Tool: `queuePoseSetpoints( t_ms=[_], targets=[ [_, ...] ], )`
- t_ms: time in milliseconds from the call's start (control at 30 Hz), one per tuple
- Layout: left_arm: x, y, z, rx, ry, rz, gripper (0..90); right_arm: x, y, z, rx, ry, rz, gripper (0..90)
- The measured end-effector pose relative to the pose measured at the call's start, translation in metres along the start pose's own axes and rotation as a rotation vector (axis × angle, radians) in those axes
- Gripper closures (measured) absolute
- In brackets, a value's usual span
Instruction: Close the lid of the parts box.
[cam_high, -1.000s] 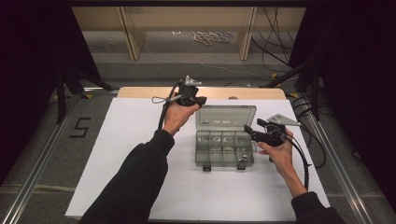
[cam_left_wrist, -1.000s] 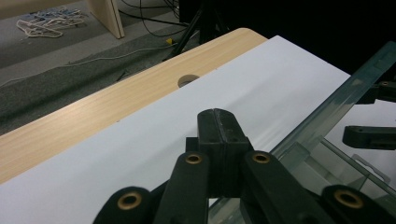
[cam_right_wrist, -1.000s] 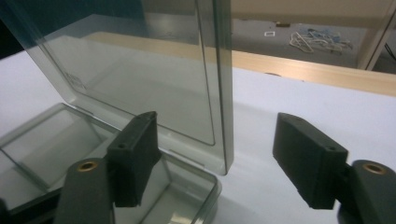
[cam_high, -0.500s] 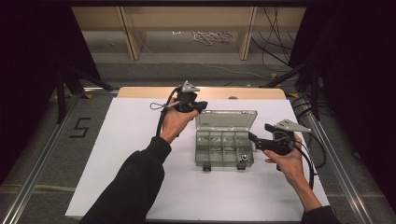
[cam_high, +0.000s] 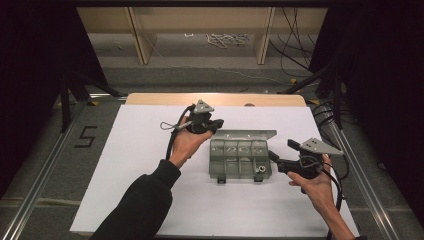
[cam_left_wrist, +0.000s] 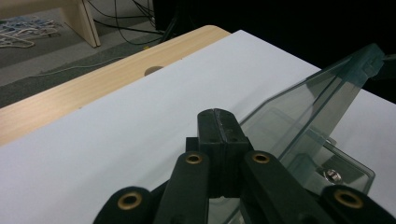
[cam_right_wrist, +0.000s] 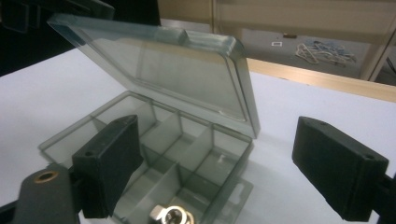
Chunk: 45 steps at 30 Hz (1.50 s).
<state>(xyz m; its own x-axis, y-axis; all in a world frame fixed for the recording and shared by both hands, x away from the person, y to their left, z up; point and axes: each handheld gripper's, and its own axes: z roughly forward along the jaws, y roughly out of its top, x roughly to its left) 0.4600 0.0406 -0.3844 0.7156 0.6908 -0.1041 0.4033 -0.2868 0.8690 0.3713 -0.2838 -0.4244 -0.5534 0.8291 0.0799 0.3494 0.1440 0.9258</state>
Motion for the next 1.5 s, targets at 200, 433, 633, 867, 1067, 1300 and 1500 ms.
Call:
queuePoseSetpoints(
  t_ms=[200, 433, 633, 867, 1067, 1300, 1500],
  targets=[
    [-0.011, -0.015, -0.006, -0.015, -0.019, 0.003, 89.7, 0.01, -0.001, -0.009, -0.013, -0.001, -0.017, 16.0],
    [-0.016, -0.032, -0.011, -0.026, -0.04, 0.004, 89.6, 0.016, -0.004, -0.018, -0.021, 0.02, -0.01, 16.2],
    [-0.018, -0.045, -0.013, -0.022, -0.062, 0.003, 89.6, 0.021, -0.006, -0.024, -0.022, 0.016, -0.017, 16.1],
    [-0.027, -0.06, -0.013, -0.021, -0.052, 0.033, 89.7, 0.023, -0.008, -0.027, -0.04, 0.02, -0.062, 16.1],
    [-0.033, -0.068, -0.013, -0.011, -0.061, 0.046, 89.7, 0.025, -0.01, -0.028, -0.037, 0.02, -0.064, 16.1],
    [-0.037, -0.077, -0.015, 0.009, -0.065, 0.054, 89.7, 0.028, -0.012, -0.028, -0.037, 0.025, -0.068, 16.2],
    [-0.04, -0.086, -0.013, 0.019, -0.079, 0.047, 89.7, 0.03, -0.014, -0.028, -0.029, 0.03, -0.075, 16.3]
  ],
)
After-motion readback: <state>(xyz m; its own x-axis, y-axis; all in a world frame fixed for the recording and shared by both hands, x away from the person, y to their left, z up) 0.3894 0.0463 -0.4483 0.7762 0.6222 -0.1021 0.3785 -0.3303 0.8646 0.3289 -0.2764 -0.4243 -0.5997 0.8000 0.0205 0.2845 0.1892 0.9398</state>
